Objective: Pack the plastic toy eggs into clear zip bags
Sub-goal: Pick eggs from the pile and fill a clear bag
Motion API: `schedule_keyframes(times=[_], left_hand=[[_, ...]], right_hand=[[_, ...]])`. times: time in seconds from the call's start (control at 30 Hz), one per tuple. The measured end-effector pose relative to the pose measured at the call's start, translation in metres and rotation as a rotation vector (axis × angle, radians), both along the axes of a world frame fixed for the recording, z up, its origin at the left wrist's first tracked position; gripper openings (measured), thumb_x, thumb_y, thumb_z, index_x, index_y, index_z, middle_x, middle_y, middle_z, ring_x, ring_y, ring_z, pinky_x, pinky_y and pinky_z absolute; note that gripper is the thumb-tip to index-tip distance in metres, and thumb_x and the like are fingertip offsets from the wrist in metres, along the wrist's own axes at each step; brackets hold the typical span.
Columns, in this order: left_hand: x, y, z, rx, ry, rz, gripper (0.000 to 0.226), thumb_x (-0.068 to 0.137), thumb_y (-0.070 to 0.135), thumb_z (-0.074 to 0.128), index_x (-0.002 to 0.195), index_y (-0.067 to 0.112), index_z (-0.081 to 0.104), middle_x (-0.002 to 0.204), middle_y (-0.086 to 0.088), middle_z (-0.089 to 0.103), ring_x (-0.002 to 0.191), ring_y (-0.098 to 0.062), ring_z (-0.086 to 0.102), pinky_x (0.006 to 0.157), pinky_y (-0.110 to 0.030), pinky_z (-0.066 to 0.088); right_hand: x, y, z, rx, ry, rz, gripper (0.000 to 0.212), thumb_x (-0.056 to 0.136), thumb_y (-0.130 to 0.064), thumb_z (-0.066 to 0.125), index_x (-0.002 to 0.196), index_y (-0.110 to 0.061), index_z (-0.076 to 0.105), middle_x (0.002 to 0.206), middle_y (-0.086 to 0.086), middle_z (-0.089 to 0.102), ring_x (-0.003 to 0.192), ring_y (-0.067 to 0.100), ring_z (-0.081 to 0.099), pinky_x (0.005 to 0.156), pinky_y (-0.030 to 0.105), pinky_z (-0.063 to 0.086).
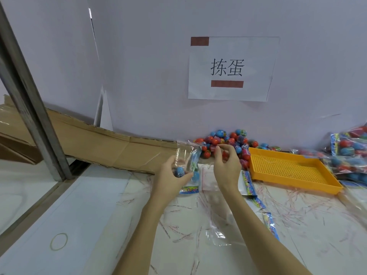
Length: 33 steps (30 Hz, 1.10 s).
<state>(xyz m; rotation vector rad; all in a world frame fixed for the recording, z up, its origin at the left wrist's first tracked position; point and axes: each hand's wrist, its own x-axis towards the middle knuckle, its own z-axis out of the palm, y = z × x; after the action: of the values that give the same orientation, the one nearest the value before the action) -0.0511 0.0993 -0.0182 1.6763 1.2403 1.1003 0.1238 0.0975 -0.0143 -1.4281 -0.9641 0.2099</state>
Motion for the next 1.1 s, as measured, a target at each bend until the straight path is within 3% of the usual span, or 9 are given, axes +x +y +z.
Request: schedule_keyframes(times=[0.13,0.23,0.3,0.43,0.67,0.8,0.9,0.97,1.1], left_hand=[[0.003,-0.001,-0.004,0.145,0.202,0.02,0.031,0.087,0.029,0.083,0.106,0.037,0.06,0.087,0.01,0.071,0.073,-0.018,0.07,0.061,-0.037,0.061],[0.005,-0.002,-0.005,0.215,0.283,0.026,0.034,0.09,0.029,0.08,0.116,0.032,0.059,0.091,0.017,0.064,0.072,-0.001,0.065,0.055,-0.009,0.051],[0.006,-0.004,-0.005,0.262,0.315,0.018,0.035,0.091,0.027,0.079,0.119,0.029,0.059,0.091,0.016,0.062,0.074,0.002,0.062,0.056,-0.005,0.048],[0.008,-0.005,-0.004,0.337,0.328,-0.016,0.034,0.09,0.027,0.08,0.119,0.026,0.061,0.092,0.016,0.061,0.079,0.001,0.061,0.056,-0.009,0.048],[0.013,-0.003,-0.003,0.357,0.324,-0.004,0.038,0.087,0.031,0.081,0.12,0.025,0.063,0.087,0.027,0.051,0.076,0.002,0.057,0.063,-0.004,0.038],[0.01,-0.003,-0.003,0.374,0.292,-0.038,0.04,0.087,0.033,0.081,0.122,0.027,0.063,0.09,0.028,0.055,0.083,0.008,0.057,0.071,-0.005,0.042],[0.01,-0.006,0.0,0.369,0.267,-0.067,0.045,0.086,0.038,0.08,0.126,0.026,0.065,0.103,0.018,0.067,0.091,0.0,0.061,0.082,-0.014,0.051],[0.01,-0.008,0.003,0.364,0.263,-0.071,0.046,0.086,0.038,0.08,0.127,0.024,0.066,0.108,0.012,0.071,0.098,-0.004,0.064,0.086,-0.021,0.056],[0.01,-0.012,0.009,0.37,0.242,-0.076,0.047,0.085,0.045,0.075,0.125,0.022,0.068,0.1,0.015,0.068,0.089,0.0,0.062,0.081,-0.013,0.053]], right_hand=[[-0.002,-0.018,0.005,-0.03,0.05,0.037,0.018,0.101,-0.017,0.06,0.116,-0.022,0.07,0.114,0.005,0.067,0.099,0.019,0.063,0.084,0.032,0.057],[-0.004,-0.032,0.011,-0.022,0.037,0.076,0.025,0.103,-0.013,0.056,0.121,-0.023,0.069,0.122,0.004,0.06,0.109,0.016,0.059,0.091,0.023,0.052],[-0.006,-0.041,0.018,0.036,-0.066,0.09,0.029,0.102,-0.008,0.057,0.124,-0.024,0.068,0.121,0.002,0.056,0.113,0.011,0.055,0.091,0.012,0.047],[-0.011,-0.05,0.029,0.123,-0.257,0.176,0.036,0.096,-0.004,0.066,0.129,-0.019,0.064,0.121,-0.005,0.06,0.107,-0.004,0.057,0.089,0.007,0.046],[-0.009,-0.054,0.03,0.083,-0.505,0.291,0.024,0.088,-0.008,0.078,0.11,-0.015,0.072,0.111,-0.006,0.061,0.088,0.004,0.059,0.074,0.013,0.052],[-0.006,-0.054,0.03,-0.012,-0.537,0.373,0.031,0.09,-0.003,0.073,0.117,-0.02,0.073,0.114,-0.007,0.064,0.09,0.003,0.061,0.072,0.011,0.051],[-0.005,-0.054,0.027,-0.091,-0.558,0.421,0.038,0.092,-0.001,0.069,0.123,-0.023,0.07,0.117,-0.011,0.065,0.096,0.005,0.062,0.074,0.01,0.049],[-0.005,-0.053,0.025,-0.09,-0.521,0.411,0.032,0.094,-0.005,0.068,0.117,-0.026,0.071,0.11,-0.015,0.068,0.095,0.004,0.064,0.071,0.01,0.048],[-0.003,-0.053,0.025,-0.102,-0.495,0.376,0.013,0.094,-0.015,0.07,0.1,-0.026,0.071,0.095,-0.02,0.07,0.089,0.002,0.063,0.068,0.007,0.043]])
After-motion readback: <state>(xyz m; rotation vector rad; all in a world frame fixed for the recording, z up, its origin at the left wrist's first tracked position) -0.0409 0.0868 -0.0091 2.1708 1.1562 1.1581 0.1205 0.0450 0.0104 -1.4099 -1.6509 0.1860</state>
